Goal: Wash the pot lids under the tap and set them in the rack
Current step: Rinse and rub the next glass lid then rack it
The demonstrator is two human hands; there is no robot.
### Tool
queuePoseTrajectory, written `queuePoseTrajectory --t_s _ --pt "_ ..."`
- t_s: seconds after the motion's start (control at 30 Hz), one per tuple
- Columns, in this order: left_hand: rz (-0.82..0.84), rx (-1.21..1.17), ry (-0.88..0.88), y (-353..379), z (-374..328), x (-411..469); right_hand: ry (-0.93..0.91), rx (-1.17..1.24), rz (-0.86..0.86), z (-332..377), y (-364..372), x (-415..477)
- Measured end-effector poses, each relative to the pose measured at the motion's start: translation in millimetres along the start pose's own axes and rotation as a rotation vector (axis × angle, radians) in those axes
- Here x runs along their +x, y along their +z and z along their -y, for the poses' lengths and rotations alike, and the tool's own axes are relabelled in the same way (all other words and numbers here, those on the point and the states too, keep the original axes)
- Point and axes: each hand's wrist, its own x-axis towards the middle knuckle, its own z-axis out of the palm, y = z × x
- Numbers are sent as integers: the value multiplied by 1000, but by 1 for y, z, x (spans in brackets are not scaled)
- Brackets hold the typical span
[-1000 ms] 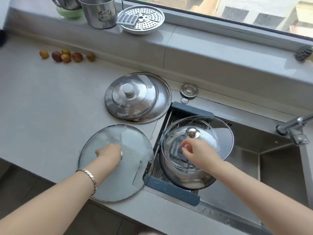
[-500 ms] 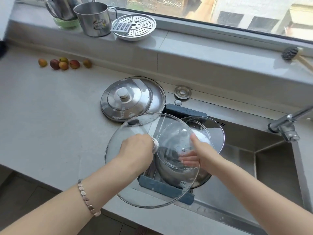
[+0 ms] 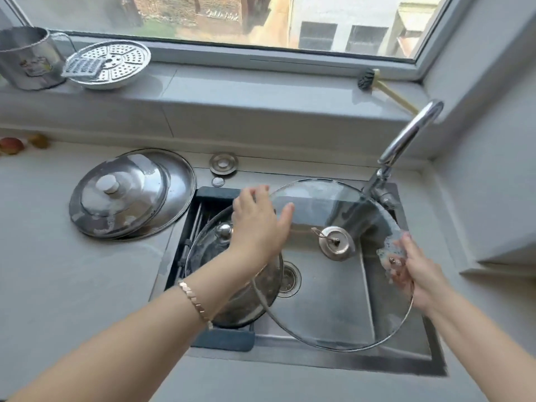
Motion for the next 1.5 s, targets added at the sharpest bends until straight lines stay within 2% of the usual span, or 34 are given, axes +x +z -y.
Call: queuePoseTrajectory --t_s 0.07,0.17,0.2,0.27,0.37,0.43,0.5,0.57,0.63,0.73,1.2,1.37,1.5 --pt "112 -250 -227 12 -5 5 13 69 -6 0 -24 9" --pt "462 -908 -589 29 -16 7 26 98 1 -1 -48 22" --pt "520 -1042 -650 35 -16 7 28 101 8 -1 -53 27" --pt "461 -1132 -684 48 -18 8 33 103 22 -2 -60 37" --pt "249 -1110 -680 61 -24 8 52 25 56 -2 -63 59" --pt "158 -1080 -660 66 -26 11 54 -154 56 0 -59 81" --pt "95 -1050 -643 67 -28 14 -15 -398 4 4 -51 103" --pt "51 -1031 -639 64 -30 20 -103 -541 -54 16 -40 120" --pt "13 -1030 -642 61 -31 25 -148 -584 -55 31 -26 137" --pt "-33 -1001 -643 60 -31 34 -105 -611 -37 48 -1 158" --pt "-2 -974 -645 65 -35 48 -44 -710 -127 33 -3 202" --pt "12 -986 -643 66 -36 45 -79 -702 -120 34 -4 195" --pt "24 -980 -639 66 -37 42 -35 -660 -111 43 2 178"
